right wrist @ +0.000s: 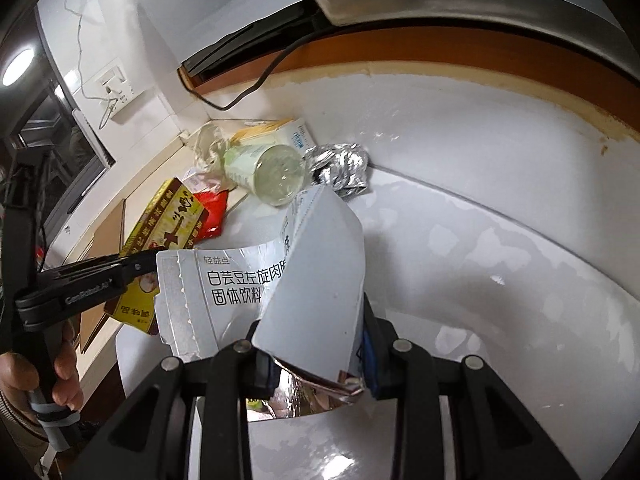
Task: Collect trash
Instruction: 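Grasp the yellow-red box with the left tool while the right tool grasps the silver printed pouch, then carry both items down over the bin and open both tools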
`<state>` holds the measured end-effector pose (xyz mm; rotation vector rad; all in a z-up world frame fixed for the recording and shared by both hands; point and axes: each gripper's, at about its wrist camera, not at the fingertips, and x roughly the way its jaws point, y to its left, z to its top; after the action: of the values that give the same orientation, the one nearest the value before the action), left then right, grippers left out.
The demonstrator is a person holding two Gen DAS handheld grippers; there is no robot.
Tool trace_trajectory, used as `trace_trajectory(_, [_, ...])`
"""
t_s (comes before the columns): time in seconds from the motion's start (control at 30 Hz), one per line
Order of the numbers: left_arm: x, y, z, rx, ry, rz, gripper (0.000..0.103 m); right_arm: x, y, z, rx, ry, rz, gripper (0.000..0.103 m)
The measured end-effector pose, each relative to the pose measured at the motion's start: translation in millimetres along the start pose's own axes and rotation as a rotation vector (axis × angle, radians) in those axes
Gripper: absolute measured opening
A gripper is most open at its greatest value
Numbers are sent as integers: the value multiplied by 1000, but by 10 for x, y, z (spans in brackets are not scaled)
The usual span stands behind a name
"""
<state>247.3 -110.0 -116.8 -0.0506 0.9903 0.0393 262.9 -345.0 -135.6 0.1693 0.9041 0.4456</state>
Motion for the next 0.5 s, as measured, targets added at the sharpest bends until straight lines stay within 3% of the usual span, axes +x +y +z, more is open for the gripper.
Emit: trace_trajectory(0.5, [-691, 371, -451, -37, -139, 85, 22, -210, 556, -150, -41, -31, 134, 31])
